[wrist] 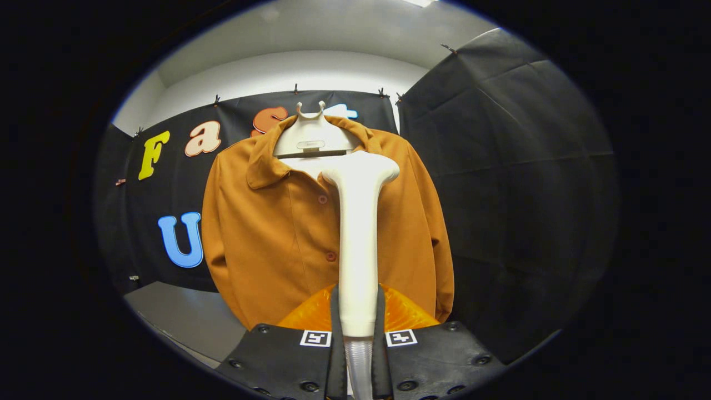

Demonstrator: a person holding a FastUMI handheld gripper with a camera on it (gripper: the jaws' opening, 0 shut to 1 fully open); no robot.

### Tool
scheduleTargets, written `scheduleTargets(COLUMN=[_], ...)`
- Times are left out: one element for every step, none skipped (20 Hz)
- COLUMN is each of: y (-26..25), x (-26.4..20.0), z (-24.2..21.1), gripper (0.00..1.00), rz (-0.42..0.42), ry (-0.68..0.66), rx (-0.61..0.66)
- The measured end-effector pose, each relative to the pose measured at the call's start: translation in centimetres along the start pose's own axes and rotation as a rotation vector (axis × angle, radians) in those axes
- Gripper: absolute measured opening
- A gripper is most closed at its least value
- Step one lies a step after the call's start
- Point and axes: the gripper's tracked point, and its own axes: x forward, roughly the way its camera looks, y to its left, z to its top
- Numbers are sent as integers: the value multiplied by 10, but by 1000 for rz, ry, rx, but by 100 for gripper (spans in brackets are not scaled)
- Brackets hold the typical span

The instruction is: Iron the clothes twice with a garment steamer, once on the left side and once on the right side.

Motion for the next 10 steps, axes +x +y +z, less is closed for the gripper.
scheduleTargets(y=[-1, -2, -4, -7, -8, -9, -11, -13, -14, -15], x=[-2, -4, -4, -7, -9, -11, -13, -17, -21, -24], z=[-6, -10, -16, -22, -28, -34, -41, -50, -58, -64], gripper=[21, 21, 21, 21, 21, 21, 21, 21, 21, 21], rz=[2, -1, -7, -15, -16, -17, -21, -25, -30, -33], ry=[12, 23, 36, 54, 68, 84, 104, 122, 140, 157], rx=[1, 3, 2, 1, 8, 17, 22, 22, 23, 23])
